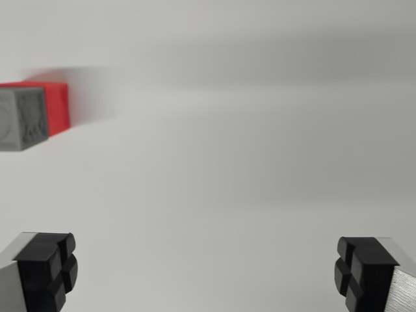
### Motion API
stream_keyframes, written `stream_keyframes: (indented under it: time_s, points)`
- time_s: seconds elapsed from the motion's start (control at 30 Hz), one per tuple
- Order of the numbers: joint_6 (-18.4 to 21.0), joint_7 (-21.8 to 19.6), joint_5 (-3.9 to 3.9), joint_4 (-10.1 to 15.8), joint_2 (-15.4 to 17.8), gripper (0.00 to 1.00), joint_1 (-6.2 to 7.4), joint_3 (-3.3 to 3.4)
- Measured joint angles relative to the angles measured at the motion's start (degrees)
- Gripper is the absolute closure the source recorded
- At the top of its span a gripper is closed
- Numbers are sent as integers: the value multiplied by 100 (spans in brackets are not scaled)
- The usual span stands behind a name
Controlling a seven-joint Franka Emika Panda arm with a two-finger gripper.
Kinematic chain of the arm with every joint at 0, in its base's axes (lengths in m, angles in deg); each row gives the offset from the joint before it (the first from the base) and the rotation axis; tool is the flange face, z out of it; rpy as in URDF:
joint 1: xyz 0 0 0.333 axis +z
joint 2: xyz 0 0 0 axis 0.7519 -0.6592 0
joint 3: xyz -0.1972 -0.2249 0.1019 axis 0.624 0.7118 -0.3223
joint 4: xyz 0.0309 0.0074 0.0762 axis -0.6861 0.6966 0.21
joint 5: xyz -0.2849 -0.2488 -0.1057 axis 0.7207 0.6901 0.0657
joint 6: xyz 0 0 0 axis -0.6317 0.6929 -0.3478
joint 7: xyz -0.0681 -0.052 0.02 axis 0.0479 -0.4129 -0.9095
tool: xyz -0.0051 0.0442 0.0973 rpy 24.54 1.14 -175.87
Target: Destack cube
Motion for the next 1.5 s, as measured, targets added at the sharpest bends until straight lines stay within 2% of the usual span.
stream_keyframes:
  time_s: [0.73, 1.3, 1.5]
  points:
    - [-273, -635, 13, -241, -618, 0, 490, -113]
    - [-424, -1168, 15, -701, -1309, 0, 964, -158]
    - [-450, -1362, 15, -944, -1611, 0, 1151, -166]
